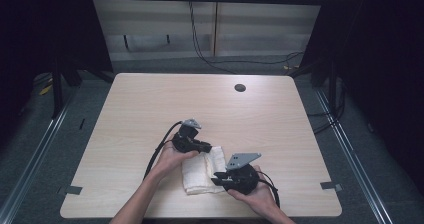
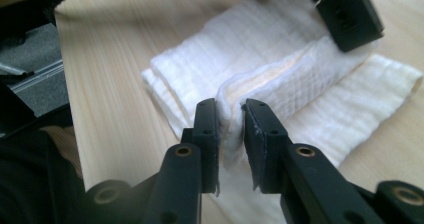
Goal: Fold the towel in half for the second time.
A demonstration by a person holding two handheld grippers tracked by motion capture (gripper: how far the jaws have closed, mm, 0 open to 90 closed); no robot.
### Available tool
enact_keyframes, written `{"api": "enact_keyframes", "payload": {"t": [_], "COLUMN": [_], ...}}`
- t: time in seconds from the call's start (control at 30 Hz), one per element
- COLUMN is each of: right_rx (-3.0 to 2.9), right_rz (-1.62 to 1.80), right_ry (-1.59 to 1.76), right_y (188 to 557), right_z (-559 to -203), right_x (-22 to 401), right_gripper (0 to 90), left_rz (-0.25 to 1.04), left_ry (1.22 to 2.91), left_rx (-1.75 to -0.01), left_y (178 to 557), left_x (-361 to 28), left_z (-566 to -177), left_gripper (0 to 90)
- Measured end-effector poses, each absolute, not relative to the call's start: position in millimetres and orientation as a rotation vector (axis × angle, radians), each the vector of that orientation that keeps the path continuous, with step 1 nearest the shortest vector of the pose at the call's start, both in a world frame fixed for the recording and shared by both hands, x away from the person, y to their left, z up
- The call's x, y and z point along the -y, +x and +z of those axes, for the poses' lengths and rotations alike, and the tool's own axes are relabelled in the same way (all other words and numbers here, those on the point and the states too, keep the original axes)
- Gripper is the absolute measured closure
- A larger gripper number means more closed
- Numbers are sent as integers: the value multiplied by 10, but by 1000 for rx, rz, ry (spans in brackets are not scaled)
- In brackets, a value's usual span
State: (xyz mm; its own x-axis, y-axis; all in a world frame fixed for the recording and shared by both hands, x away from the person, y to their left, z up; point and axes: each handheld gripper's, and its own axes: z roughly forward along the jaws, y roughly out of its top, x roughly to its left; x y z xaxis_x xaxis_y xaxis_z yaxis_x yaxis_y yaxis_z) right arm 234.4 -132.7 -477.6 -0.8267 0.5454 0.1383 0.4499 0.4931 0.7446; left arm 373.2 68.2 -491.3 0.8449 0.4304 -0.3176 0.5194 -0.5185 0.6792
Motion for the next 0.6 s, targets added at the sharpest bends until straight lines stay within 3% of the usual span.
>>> {"api": "enact_keyframes", "payload": {"t": [0.4, 0.6], "right_rx": [-2605, -2578], "right_rz": [1255, 1273], "right_ry": [978, 996], "right_y": [2335, 2366], "right_z": [-4842, -4843], "right_x": [1499, 1611], "right_gripper": [623, 613], "left_rz": [-116, -116], "left_ry": [2171, 2134], "left_rx": [-640, -592], "left_y": [3710, 3699], "left_x": [-483, -465], "left_z": [-4855, -4762], "left_gripper": [712, 668]}}
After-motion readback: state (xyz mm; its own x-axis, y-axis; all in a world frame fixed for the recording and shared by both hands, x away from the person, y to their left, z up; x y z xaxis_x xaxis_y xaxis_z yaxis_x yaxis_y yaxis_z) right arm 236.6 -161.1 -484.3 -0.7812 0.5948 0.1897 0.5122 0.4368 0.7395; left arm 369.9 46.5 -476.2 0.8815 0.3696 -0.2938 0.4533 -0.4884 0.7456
